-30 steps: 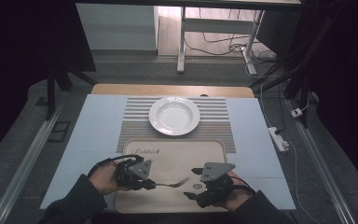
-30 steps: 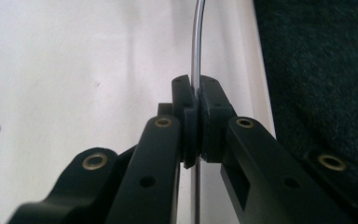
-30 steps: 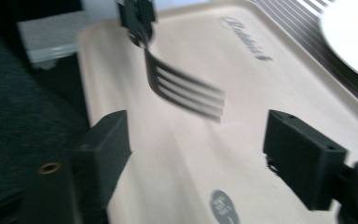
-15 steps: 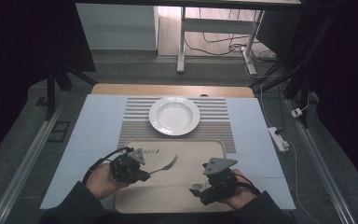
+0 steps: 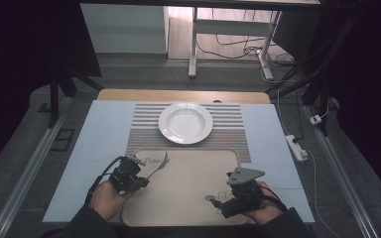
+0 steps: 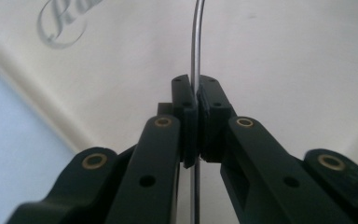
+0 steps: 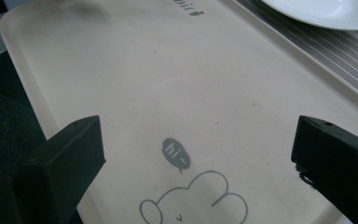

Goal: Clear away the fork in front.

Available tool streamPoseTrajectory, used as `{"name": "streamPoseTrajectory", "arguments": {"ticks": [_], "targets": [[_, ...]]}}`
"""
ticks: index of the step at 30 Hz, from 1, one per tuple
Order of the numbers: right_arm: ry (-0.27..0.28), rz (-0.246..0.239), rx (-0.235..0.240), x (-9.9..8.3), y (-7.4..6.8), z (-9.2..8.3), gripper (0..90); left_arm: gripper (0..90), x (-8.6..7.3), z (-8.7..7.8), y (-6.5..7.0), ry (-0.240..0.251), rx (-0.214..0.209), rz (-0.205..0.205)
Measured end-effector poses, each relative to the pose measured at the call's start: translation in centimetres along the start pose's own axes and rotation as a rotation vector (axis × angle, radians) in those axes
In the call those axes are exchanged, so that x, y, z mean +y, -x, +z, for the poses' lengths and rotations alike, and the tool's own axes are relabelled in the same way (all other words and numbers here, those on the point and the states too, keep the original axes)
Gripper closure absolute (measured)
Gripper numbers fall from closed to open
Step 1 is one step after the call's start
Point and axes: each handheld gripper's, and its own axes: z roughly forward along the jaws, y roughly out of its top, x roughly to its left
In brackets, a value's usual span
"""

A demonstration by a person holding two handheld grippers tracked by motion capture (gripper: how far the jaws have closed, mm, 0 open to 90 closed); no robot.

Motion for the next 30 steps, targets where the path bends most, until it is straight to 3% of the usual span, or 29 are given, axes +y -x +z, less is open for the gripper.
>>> {"name": "streamPoseTrajectory", "arguments": {"ticks": [6, 10, 15, 19, 22, 26, 30], "targets": [[0.002, 0.021, -0.002, -0.6, 0.3, -0.6, 2.7, 86.4, -0.1, 1.1, 0.0, -0.027, 0.066, -0.124], [0.005, 0.022, -0.006, -0.9, 0.5, -1.0, 2.7, 86.4, -0.2, 1.7, 0.0, -0.042, 0.077, -0.166], [0.010, 0.036, -0.003, -1.2, 0.7, -1.2, 2.7, 84.8, -0.5, 1.9, -0.2, -0.021, 0.061, -0.168], [0.010, 0.029, 0.000, -1.3, 0.7, -1.3, 2.7, 72.6, -0.6, 1.7, -0.4, -0.007, 0.030, -0.159], [0.007, 0.026, -0.004, -1.3, 0.8, -1.4, 2.7, 70.3, -0.5, 1.1, -0.5, 0.031, 0.013, -0.148], [0.013, 0.028, -0.006, -1.4, 0.9, -1.5, 2.7, 72.9, 0.1, 0.4, -1.0, 0.081, -0.011, -0.137], [0.011, 0.026, -0.008, -1.4, 0.9, -1.5, 2.7, 81.8, 1.4, 0.8, -1.1, 0.095, -0.038, -0.090]]}}
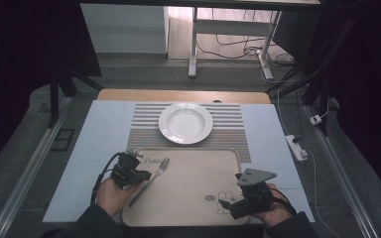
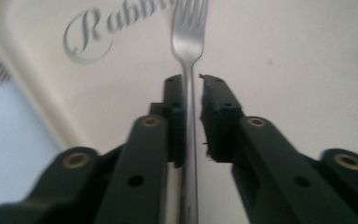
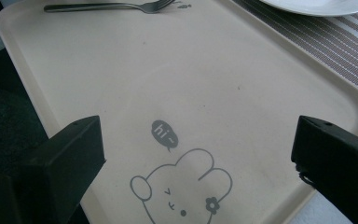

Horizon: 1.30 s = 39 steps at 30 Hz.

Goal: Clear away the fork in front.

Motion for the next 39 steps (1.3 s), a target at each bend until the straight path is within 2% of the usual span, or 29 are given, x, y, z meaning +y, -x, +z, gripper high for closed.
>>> {"name": "streamPoseTrajectory", "arguments": {"ticks": [3, 8, 11, 15, 17, 30, 39], "targets": [[-0.010, -0.011, -0.007, 0.0, 0.0, 0.1, 2.7, 88.8, 1.0, 0.8, 0.4, -0.018, -0.003, 0.044], [-0.011, -0.013, -0.009, -0.1, 0.0, 0.1, 2.7, 89.0, 2.2, 2.7, 1.1, -0.028, -0.013, 0.068], [-0.011, -0.014, -0.012, -0.1, 0.1, 0.0, 2.7, 89.0, 2.8, 3.9, 1.7, -0.030, -0.006, 0.094], [-0.015, -0.016, -0.018, -0.2, 0.1, 0.0, 2.7, 88.9, 3.3, 5.1, 2.0, -0.027, 0.030, 0.116], [-0.017, -0.021, -0.020, -0.2, 0.2, 0.0, 2.7, 89.0, 3.4, 5.2, 1.7, -0.018, 0.029, 0.107], [-0.035, -0.028, -0.032, -0.4, 0.3, 0.1, 2.7, 88.9, 3.0, 3.9, -1.3, -0.014, 0.106, 0.019], [-0.039, -0.029, -0.033, -0.5, 0.4, 0.2, 2.7, 88.9, 2.4, 3.0, -3.2, -0.012, 0.120, -0.036]]}}
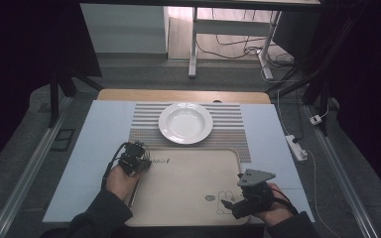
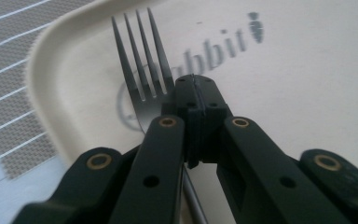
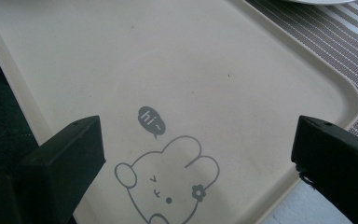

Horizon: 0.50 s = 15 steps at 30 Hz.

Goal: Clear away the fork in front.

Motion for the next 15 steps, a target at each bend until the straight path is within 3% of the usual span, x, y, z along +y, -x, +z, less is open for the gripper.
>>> {"name": "streamPoseTrajectory", "arguments": {"ticks": [6, 15], "targets": [[0.001, 0.013, 0.002, -0.01, 0.07, 0.05, 2.7, 88.8, -0.25, -0.17, -0.79, 0.009, -0.009, -0.020], [0.002, 0.049, 0.010, -0.08, 0.29, 0.05, 2.7, 72.5, -0.44, -0.74, -0.54, 0.043, -0.036, 0.041]]}}
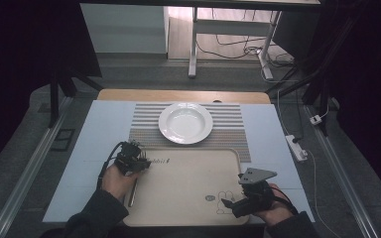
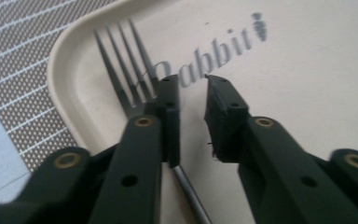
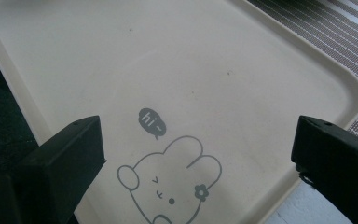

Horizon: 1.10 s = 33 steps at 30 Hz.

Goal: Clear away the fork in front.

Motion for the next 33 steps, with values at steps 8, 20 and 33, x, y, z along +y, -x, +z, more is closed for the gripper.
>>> {"name": "streamPoseTrajectory", "arguments": {"ticks": [8, 20, 33], "targets": [[-0.001, 0.018, -0.003, 0.0, 0.0, 0.0, 2.7, 52.9, -0.2, -2.1, 1.1, 0.099, -0.047, 0.076], [0.008, 0.044, -0.033, -0.3, 0.1, -0.5, 1.2, 26.0, -1.0, -5.6, 2.4, 0.204, -0.144, 0.167], [0.022, 0.091, -0.079, -1.2, 0.3, -1.7, 0.0, 10.5, -5.5, -9.7, 1.6, 0.274, -0.187, 0.119]]}}
